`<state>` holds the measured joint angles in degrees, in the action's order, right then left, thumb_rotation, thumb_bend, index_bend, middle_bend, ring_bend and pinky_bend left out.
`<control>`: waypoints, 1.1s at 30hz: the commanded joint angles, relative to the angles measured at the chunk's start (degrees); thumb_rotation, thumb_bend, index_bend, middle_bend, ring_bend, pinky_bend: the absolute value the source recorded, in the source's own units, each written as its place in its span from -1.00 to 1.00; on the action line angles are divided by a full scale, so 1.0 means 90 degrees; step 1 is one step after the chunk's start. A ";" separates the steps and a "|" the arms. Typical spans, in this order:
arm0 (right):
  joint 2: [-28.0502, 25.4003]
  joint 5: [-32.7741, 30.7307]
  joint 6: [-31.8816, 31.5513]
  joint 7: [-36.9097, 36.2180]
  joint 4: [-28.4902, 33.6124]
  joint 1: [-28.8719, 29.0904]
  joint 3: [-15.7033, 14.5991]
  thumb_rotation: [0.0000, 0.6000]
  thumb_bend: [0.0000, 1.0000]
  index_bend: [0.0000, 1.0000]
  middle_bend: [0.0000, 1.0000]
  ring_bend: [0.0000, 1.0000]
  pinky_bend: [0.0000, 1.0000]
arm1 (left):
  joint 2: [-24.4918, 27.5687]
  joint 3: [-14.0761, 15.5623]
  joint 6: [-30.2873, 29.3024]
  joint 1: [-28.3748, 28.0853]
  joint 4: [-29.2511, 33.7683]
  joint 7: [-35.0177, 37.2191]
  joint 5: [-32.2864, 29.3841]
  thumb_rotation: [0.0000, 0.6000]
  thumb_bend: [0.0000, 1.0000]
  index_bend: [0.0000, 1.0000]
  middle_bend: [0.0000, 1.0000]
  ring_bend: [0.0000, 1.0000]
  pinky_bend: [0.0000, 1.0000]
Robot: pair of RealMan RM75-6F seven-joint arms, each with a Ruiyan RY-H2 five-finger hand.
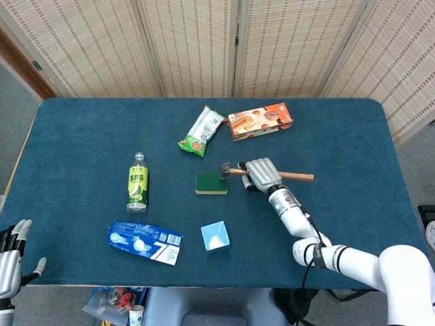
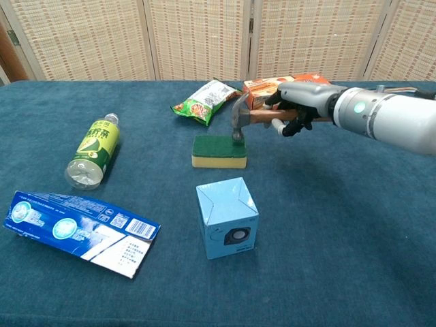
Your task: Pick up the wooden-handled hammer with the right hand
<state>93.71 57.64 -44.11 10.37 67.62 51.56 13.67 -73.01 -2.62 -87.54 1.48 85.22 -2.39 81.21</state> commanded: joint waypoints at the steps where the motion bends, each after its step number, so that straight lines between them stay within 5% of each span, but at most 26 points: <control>1: -0.0229 0.0134 -0.0203 -0.0236 0.0092 -0.0183 0.0076 1.00 0.58 0.24 0.60 0.28 0.31 | -0.0002 0.0003 0.0004 -0.0004 0.0005 -0.0006 0.0009 1.00 -0.39 -1.00 -1.00 -1.00 -1.00; 7: -0.0489 0.0029 -0.0214 -0.0311 0.0079 -0.0436 -0.0014 1.00 0.56 0.24 0.58 0.27 0.31 | -0.0017 -0.0004 0.0024 -0.0060 0.0067 -0.0090 0.0067 1.00 -0.39 -1.00 -1.00 -1.00 -1.00; 13: -0.0413 -0.0129 -0.0004 -0.0393 -0.0215 -0.0516 -0.0073 1.00 0.33 0.17 0.35 0.10 0.17 | 0.0004 -0.0005 0.0033 -0.0096 0.0171 -0.0209 0.0100 1.00 -0.39 -1.00 -1.00 -1.00 -1.00; 20: -0.0321 -0.0063 0.0331 -0.0887 -0.0511 -0.0522 0.0002 1.00 -0.27 -0.84 -0.46 -0.64 -0.36 | 0.0039 0.0000 0.0010 -0.0075 0.0258 -0.0301 0.0063 1.00 -0.39 -1.00 -1.00 -1.00 -1.00; 22: -0.0360 0.0113 0.0250 -0.1079 -0.0498 -0.0570 0.0025 1.00 -0.39 -0.99 -0.63 -0.76 -0.46 | 0.0056 0.0000 0.0005 -0.0073 0.0278 -0.0317 0.0059 1.00 -0.39 -1.00 -1.00 -1.00 -1.00; 25: -0.0484 0.0382 -0.0014 -0.1330 -0.0392 -0.0701 0.0051 1.00 -0.47 -1.00 -0.76 -0.85 -0.55 | 0.0074 -0.0011 0.0000 -0.0089 0.0310 -0.0337 0.0075 1.00 -0.39 -1.00 -1.00 -1.00 -1.00; 33: -0.1520 0.0791 -0.0997 -0.1521 0.0638 -0.1480 -0.0063 1.00 -0.47 -1.00 -0.72 -0.85 -0.56 | 0.0189 -0.0076 0.0032 -0.0194 0.0389 -0.0361 0.0137 1.00 -0.39 -1.00 -1.00 -1.00 -1.00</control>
<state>83.04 63.43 -50.00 -2.74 70.24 40.92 13.62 -71.35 -3.26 -87.30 -0.21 88.68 -5.63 82.40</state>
